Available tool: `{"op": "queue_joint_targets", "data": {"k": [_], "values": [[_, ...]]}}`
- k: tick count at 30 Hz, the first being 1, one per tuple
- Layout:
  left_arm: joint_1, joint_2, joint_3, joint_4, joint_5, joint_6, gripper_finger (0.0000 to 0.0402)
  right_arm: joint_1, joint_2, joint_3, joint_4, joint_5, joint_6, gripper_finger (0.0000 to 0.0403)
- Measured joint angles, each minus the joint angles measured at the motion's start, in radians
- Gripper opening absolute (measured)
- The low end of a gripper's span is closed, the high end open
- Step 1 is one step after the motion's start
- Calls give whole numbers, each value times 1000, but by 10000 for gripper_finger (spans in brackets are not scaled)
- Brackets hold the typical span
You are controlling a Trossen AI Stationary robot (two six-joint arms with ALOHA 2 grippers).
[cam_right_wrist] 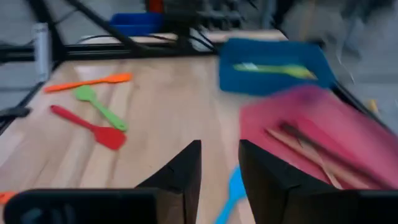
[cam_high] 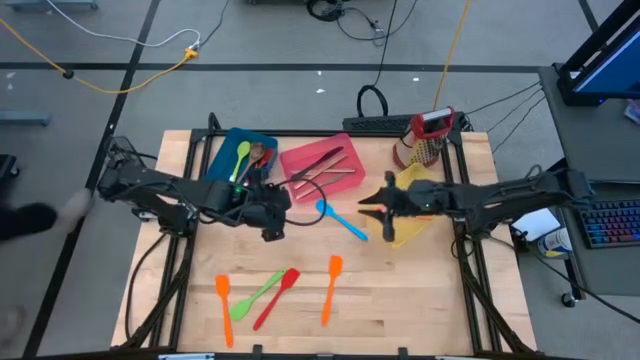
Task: Pick & Place Kitchen Items
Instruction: Put the blue spatula into the yellow bin
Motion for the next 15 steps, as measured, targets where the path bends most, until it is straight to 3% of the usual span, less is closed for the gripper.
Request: {"op": "queue_joint_targets", "data": {"k": [8,13,15], "values": [[-22,-9,-2,-49,-31,-61,136,14,168,0,386,3,-121,115],[-45,-18,-1,-71,-44,-74,136,68,250,0,373,44,34,106],[-53,-22,-2,-104,-48,-102,136,128,285,0,369,119,62,102]]}}
